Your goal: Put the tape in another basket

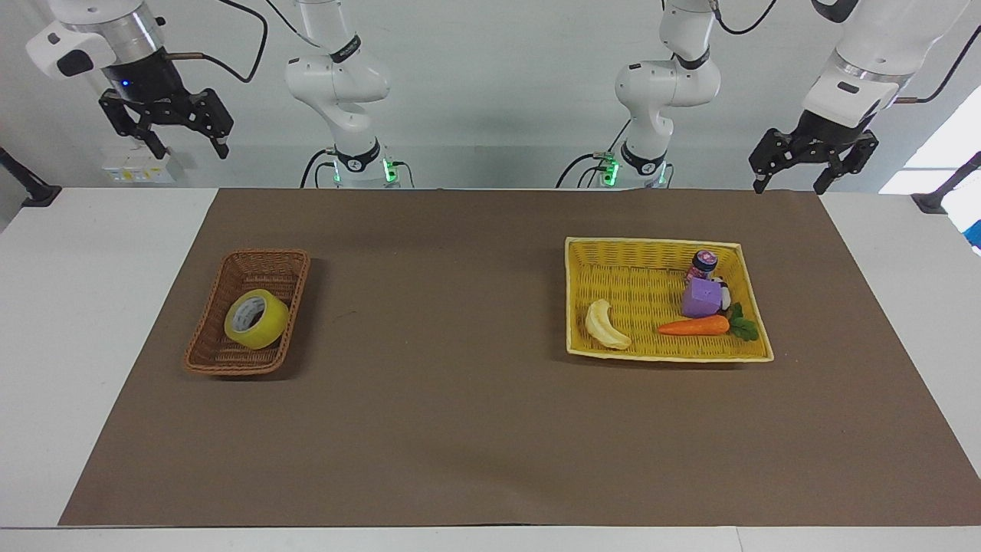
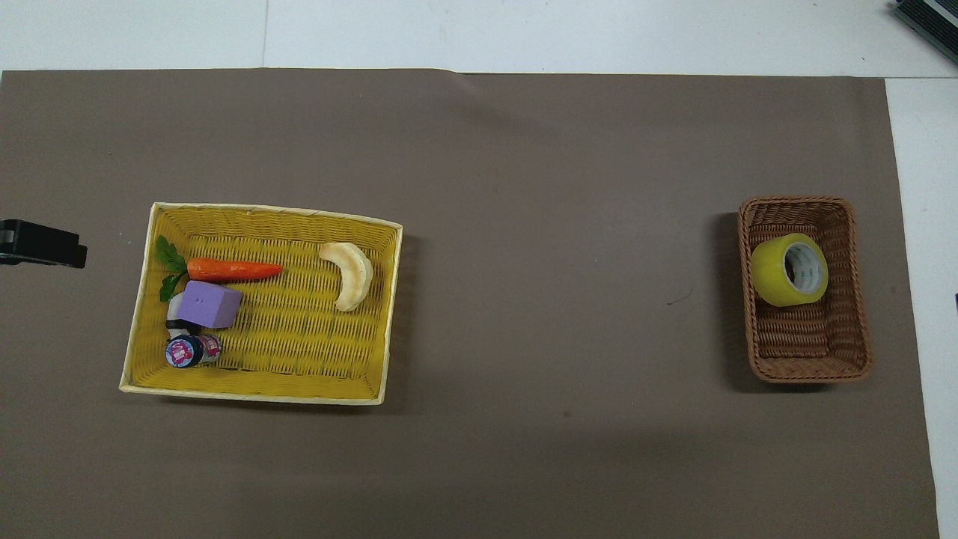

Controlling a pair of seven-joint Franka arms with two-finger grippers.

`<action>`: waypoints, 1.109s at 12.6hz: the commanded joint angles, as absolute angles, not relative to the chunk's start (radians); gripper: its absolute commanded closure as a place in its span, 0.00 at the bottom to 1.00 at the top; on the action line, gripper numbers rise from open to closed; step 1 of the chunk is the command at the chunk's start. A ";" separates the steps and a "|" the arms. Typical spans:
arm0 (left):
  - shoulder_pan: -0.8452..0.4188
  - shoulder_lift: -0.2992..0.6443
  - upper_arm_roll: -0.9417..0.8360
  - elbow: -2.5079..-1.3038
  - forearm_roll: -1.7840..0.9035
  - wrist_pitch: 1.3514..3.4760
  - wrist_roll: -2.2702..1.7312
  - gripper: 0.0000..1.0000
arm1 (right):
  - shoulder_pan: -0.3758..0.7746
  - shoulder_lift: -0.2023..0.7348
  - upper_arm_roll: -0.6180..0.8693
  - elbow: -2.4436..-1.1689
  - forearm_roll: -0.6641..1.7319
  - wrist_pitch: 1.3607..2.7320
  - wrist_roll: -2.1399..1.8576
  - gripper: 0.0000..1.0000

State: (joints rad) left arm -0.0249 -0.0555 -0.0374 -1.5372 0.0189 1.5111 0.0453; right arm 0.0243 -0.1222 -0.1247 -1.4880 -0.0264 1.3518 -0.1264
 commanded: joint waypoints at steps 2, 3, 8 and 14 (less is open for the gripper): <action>-0.011 -0.060 -0.046 -1.539 0.008 1.499 0.038 0.00 | 0.037 -0.152 -0.091 -1.535 -0.049 1.350 -0.130 0.00; -0.011 -0.060 -0.046 -1.539 0.008 1.500 0.038 0.00 | 0.037 -0.155 -0.091 -1.542 -0.048 1.353 -0.129 0.00; -0.011 -0.060 -0.046 -1.539 0.008 1.499 0.038 0.00 | 0.038 -0.166 -0.091 -1.595 -0.051 1.431 -0.123 0.00; -0.011 -0.060 -0.046 -1.539 0.008 1.500 0.038 0.00 | 0.029 -0.058 -0.094 -1.449 -0.046 1.371 -0.114 0.00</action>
